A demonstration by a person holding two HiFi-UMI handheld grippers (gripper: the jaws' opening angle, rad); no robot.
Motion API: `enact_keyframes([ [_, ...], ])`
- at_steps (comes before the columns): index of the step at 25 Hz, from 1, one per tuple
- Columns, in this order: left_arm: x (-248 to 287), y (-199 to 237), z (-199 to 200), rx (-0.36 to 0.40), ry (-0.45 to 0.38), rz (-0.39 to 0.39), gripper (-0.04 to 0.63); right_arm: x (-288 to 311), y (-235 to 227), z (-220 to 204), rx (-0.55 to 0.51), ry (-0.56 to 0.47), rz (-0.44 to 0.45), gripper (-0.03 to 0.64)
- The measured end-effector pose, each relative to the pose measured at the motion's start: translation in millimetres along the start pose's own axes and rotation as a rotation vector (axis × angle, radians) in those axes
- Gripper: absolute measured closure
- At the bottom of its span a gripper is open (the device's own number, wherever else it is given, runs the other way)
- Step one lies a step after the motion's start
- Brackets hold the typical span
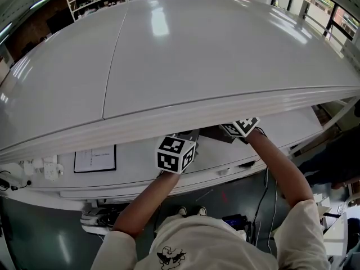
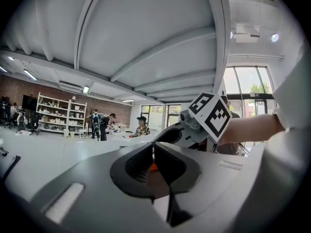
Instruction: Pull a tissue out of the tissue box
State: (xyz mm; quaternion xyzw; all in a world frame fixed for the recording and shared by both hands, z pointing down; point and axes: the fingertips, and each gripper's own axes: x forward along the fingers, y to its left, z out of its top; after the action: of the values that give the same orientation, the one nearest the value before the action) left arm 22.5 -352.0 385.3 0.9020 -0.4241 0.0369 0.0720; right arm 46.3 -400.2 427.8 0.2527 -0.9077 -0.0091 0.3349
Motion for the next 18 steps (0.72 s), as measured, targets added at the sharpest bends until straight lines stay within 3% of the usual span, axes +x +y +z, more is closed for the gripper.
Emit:
enact_keyframes([
  [1,0,0,0,-0.004,0.001,-0.001,0.577,4,-1,-6,0.016,0.006,0.012,0.470],
  [4,0,0,0,-0.005,0.000,-0.003,0.577,14,-5,-22,0.055,0.002,0.041,0.551],
  [7,-2,0,0,-0.006,-0.002,-0.005,0.577,6,-3,-11,0.043,0.011,0.015,0.592],
  [18,-6,2,-2,-0.008,0.000,-0.004,0.577,-10,-4,9,0.019,-0.042,-0.038,0.601],
])
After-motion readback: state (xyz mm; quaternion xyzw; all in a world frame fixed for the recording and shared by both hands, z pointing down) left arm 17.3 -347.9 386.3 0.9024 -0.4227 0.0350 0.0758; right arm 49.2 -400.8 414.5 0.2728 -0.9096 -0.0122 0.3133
